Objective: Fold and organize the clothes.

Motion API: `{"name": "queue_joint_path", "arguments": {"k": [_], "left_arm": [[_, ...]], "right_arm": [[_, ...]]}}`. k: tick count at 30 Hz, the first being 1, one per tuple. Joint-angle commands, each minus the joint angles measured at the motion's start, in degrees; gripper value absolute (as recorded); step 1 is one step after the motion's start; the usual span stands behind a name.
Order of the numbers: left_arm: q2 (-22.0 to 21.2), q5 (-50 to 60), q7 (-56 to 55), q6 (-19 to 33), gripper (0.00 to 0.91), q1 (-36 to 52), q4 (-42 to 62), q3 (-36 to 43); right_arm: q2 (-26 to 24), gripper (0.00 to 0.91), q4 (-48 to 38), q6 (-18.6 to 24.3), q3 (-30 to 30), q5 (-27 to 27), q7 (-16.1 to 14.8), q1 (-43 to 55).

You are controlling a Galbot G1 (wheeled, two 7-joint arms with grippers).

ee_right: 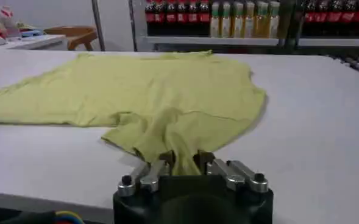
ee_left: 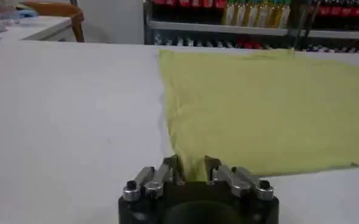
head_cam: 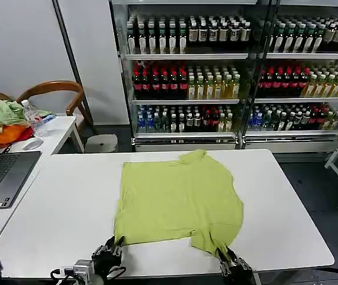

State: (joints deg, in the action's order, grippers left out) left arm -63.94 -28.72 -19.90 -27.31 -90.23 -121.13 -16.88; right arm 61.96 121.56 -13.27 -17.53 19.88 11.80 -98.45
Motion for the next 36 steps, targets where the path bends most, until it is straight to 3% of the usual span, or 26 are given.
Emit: {"name": "queue_joint_path", "arguments": {"k": [1,7,12,23,36], "left_arm": [[-0.07,2.88,1.64,0.02,0.040,0.09,0.24,1.11],[0.77,4.29,6.59,0.30,0.040,1.27,-1.21,-0.62],[2.21,1.17,8.16,0.26,0.040,6.28,-0.42,-4.05],[2.01,-5.48,11.52,1.91,0.040,16.96,8.65,-3.93],[1.33,-7.75,13.31,3.12,0.040,24.84,17.28,-1.79]], "right_arm": [[0.23,0.000,-0.24,0.05,0.27,0.17,-0.03,-0.15],[-0.51,0.000,2.43,-0.43,-0.90,1.12,-0.06,1.07],[-1.77,0.000,3.58,-2.34,-2.89,5.33,0.30,5.25],[-2.62,0.000,-3.75,-7.87,-2.56,11.53,0.13,20.90],[1.28,0.000,-13.57,-10.54,0.97,10.97,-0.95,31.63]]}}
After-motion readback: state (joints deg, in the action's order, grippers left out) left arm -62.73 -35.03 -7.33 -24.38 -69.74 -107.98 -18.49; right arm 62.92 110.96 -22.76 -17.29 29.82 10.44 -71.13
